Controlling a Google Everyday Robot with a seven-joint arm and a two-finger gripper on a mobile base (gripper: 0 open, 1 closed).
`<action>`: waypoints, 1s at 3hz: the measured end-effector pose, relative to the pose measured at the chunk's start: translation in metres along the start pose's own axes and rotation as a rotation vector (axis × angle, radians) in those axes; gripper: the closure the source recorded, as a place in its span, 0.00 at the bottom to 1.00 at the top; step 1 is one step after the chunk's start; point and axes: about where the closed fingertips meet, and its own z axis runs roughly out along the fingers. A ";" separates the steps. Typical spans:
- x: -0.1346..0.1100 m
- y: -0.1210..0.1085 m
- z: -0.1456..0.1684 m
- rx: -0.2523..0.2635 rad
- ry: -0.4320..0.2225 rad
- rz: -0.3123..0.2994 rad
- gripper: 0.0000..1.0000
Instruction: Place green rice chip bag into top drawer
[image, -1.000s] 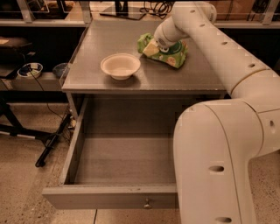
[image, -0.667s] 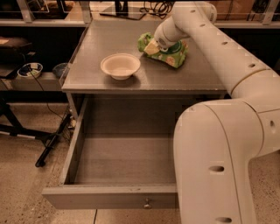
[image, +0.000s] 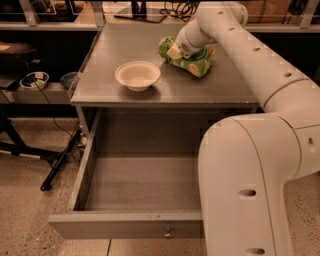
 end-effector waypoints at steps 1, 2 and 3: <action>-0.010 0.003 -0.005 -0.020 -0.043 -0.021 1.00; -0.020 0.003 -0.023 -0.046 -0.097 -0.034 1.00; -0.028 0.009 -0.045 -0.104 -0.146 -0.098 1.00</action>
Offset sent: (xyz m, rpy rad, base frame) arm -0.0283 -0.0043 0.0608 0.1071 -0.0625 0.1506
